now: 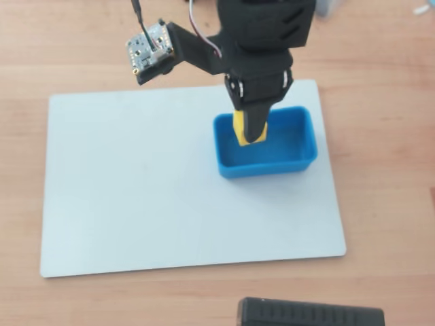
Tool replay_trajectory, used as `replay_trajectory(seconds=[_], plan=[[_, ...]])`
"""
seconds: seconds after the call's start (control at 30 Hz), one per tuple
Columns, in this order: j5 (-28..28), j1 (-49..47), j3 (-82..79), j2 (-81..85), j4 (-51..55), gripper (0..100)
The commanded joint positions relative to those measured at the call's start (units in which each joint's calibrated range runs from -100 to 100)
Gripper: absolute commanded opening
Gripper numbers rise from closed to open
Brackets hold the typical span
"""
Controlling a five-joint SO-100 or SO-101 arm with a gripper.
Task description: Pick up yellow cube and drop it in the blue rectangular bin
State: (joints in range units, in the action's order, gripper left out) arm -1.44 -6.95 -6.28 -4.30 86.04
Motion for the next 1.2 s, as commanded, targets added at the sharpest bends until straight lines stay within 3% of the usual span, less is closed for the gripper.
replay_trajectory(seconds=[0.0,0.3,0.47,0.8,1.17], plan=[[0.3,-1.2,0.2,10.1,-1.2,15],[0.1,-0.9,-5.0,18.4,-2.6,14],[0.0,0.7,-12.5,27.6,-4.5,6],[-0.3,9.4,-36.5,45.1,-15.4,1],[-1.4,12.4,-62.6,63.0,-25.8,0]])
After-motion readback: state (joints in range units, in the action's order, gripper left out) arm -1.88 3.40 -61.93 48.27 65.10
